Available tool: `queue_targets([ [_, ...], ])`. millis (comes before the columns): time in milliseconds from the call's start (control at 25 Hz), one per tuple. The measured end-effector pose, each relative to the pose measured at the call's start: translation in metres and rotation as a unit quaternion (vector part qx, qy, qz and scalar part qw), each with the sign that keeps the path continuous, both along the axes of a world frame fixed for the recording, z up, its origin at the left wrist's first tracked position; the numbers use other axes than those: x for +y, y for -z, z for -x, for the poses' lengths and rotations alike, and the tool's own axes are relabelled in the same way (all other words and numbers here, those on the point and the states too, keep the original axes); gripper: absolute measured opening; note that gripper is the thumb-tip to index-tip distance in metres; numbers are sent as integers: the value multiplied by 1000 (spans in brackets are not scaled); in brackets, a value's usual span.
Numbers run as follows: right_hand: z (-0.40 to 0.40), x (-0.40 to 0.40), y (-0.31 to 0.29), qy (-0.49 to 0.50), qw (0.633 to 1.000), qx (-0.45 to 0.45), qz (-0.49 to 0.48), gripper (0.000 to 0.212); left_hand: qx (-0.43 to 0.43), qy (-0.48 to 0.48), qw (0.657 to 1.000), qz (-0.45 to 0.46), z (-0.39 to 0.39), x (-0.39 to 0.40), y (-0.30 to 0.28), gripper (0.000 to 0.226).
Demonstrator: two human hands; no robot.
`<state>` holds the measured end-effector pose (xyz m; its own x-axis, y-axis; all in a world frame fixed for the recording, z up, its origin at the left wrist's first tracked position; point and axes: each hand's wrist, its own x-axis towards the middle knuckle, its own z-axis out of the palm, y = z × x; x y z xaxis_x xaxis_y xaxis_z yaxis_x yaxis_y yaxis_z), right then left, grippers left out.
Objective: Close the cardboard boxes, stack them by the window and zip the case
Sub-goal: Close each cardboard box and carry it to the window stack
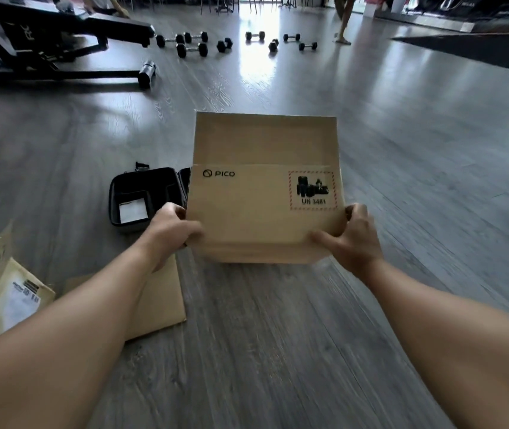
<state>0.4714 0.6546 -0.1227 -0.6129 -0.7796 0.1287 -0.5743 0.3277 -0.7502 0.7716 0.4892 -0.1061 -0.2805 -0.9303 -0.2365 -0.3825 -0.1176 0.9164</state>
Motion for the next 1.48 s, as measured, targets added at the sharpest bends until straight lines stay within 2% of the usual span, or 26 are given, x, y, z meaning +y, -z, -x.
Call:
queue_targets([
  [120,0,3,12,-3,997,-49,-61,59,-43,66,996,-49,-7,8,15,67],
  [280,-1,-9,10,-5,995,-87,-47,64,-30,6,999,-37,-1,2,11,47],
  [360,0,-12,7,-10,993,-113,-43,60,-19,-17,1000,-16,4,-1,7,54],
  [400,1,-14,6,-10,991,-129,-38,59,-12,-13,1000,-11,5,-1,5,56],
  [480,2,-17,3,-8,988,-149,-29,58,15,16,1000,-9,5,0,4,42],
  [560,2,-19,-1,-32,986,-160,-19,69,39,25,999,12,5,-1,5,27],
  [640,5,-20,0,-73,982,-173,5,91,51,23,997,44,4,-4,5,23],
  [680,6,-18,1,-72,983,-170,19,92,57,24,997,52,4,-5,5,22],
  [720,7,-16,4,-50,985,-160,42,80,62,26,996,56,5,-5,6,19],
  [800,7,-13,4,23,986,-147,73,39,53,26,997,48,6,-3,9,15],
  [840,8,-12,6,50,987,-139,70,19,38,20,998,42,6,-3,11,26],
  [880,8,-10,8,61,986,-139,62,8,16,17,999,33,5,-3,14,33],
  [960,10,-3,13,72,983,-168,25,49,-21,27,999,7,-3,-5,21,31],
  [1000,11,0,15,74,974,-212,6,62,-25,40,999,-21,-10,-5,25,26],
  [1080,14,5,20,54,947,-308,-68,83,-5,57,994,-96,-23,-2,30,26],
  [1160,14,8,23,22,917,-378,-126,91,-3,62,987,-146,-33,3,35,40],
  [1240,14,7,24,-4,901,-408,-149,84,-26,65,985,-157,-39,5,38,60],
  [1320,17,8,21,-28,901,-401,-164,76,-41,74,983,-165,-41,4,37,77],
  [1480,20,15,17,-61,900,-393,-177,48,-48,107,979,-168,-44,0,34,87],
])
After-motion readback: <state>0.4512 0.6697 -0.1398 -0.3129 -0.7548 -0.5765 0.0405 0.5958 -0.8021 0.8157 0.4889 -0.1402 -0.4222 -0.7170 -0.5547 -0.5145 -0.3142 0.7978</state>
